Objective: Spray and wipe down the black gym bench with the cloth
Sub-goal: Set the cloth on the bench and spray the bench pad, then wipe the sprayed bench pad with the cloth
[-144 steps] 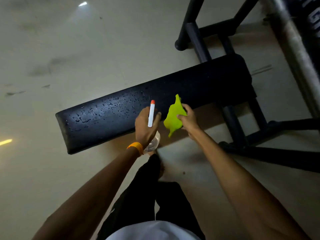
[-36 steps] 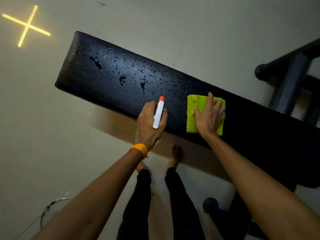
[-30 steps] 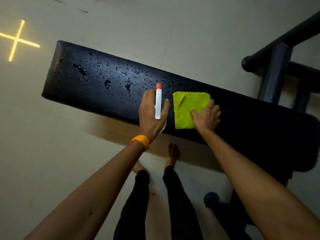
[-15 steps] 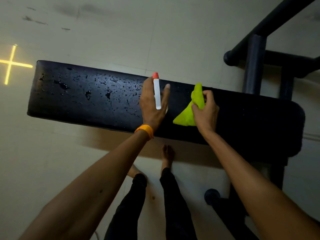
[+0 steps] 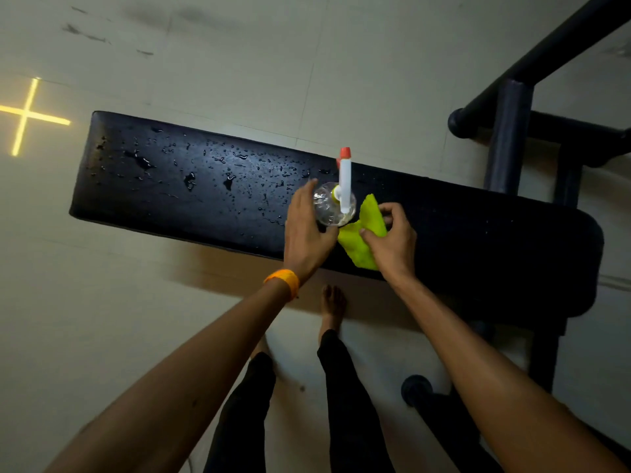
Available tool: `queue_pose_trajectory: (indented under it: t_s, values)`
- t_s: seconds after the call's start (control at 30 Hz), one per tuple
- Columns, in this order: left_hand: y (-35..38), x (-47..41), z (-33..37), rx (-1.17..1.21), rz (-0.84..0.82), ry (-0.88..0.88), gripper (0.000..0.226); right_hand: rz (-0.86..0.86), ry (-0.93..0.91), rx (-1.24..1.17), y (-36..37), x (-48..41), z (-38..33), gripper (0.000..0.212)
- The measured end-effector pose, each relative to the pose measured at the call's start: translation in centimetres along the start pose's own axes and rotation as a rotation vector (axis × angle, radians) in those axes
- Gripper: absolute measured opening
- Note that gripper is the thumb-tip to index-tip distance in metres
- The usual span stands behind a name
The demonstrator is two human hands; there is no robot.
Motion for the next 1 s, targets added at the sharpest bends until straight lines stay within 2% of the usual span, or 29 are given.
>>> queue_pose_trajectory:
  t_s: [0.07,0.13,0.2,0.3,0.4,0.5,0.63,0.7,0.77,0.87,1.0]
  values:
    - [-1.0,1.2,-1.8,0.004,-0.015,-0.082,0.035,-0.044,0.021,-0.024,1.6,1.3,-1.0,0.044]
    - [-1.4,2.0,-3.2,0.084,-0.140,-0.191,0.020,-0.094,0.013,-0.036,3.6,2.7,-2.2,0.047]
    - [-2.2,2.6,-4.2,0.119,-0.217,-0.264,0.031,-0.170,-0.014,-0.078,6.0,4.2,-3.8,0.042]
    - [-4.9,2.8,-5.3,0.151,-0.209,-0.333,0.043,-0.255,-0.022,-0.150,9.3,5.8,-6.4,0.038]
    - [-9.1,1.6,-6.5,0.090,-0.133,-0.323,0.033,-0.278,-0.008,-0.162,12.3,6.3,-9.1,0.048]
    - [-13.3,0.1,-7.8,0.029,-0.074,-0.308,0.016,-0.285,-0.067,-0.099,14.4,6.1,-12.4,0.043]
    - [-18.3,-1.7,-7.7,0.069,-0.024,-0.293,0.012,-0.216,-0.170,0.001,16.5,5.8,-16.2,0.047]
    - [-20.3,-2.6,-7.1,0.055,0.025,-0.288,0.004,-0.148,-0.182,-0.009,16.9,5.0,-17.3,0.034]
    - [-21.8,-3.8,-6.4,0.027,0.056,-0.261,0.012,-0.095,-0.250,0.087,16.9,4.0,-18.0,0.012]
    - [-23.6,-6.7,-5.6,-0.028,0.057,-0.206,0.021,-0.026,-0.402,0.440,16.7,1.9,-19.3,0.020]
    - [-25.1,-11.7,-4.0,-0.034,0.007,-0.142,0.035,0.002,-0.528,0.476,16.6,-1.5,-21.3,0.015]
Point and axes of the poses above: each hand's wrist, its own x-axis away from the middle knuckle, its own y-axis out of the palm, z = x × y, the point moved 6 cm from there along -x, towards the middle knuckle, and after that the axes turned 11 degrees about -y, right-handed, at the moved point
